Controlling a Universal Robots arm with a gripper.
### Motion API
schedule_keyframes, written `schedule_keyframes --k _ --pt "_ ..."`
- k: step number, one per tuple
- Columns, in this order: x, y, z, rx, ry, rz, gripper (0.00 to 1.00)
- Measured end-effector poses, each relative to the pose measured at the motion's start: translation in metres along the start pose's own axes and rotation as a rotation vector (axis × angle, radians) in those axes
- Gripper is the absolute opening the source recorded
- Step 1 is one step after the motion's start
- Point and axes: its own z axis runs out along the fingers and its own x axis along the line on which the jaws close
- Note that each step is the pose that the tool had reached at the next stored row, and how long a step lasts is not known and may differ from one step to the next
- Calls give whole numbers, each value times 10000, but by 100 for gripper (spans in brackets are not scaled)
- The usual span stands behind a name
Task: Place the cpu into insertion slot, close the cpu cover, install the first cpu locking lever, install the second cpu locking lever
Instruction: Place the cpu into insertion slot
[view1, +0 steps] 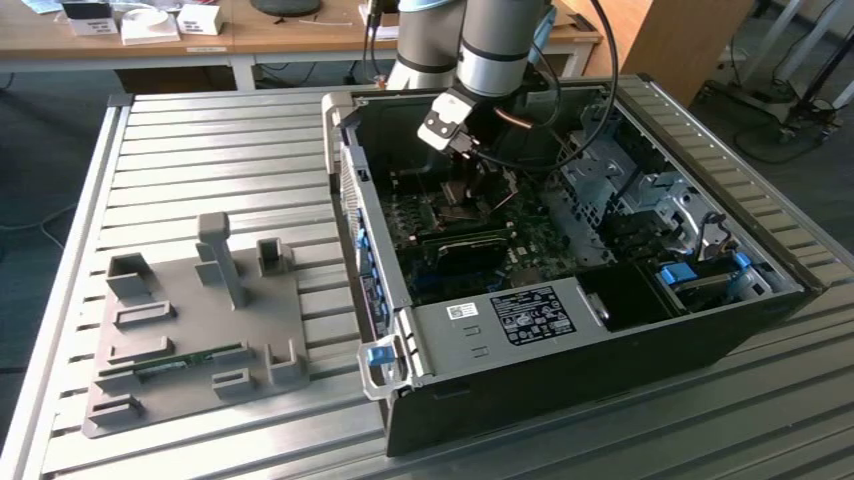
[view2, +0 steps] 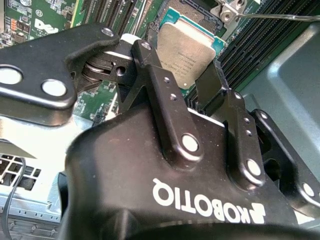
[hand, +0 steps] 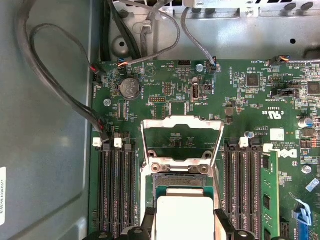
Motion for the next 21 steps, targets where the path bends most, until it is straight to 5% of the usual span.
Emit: schedule_keyframes --k 21 --pt "-1 -3 83 1 18 -15 54"
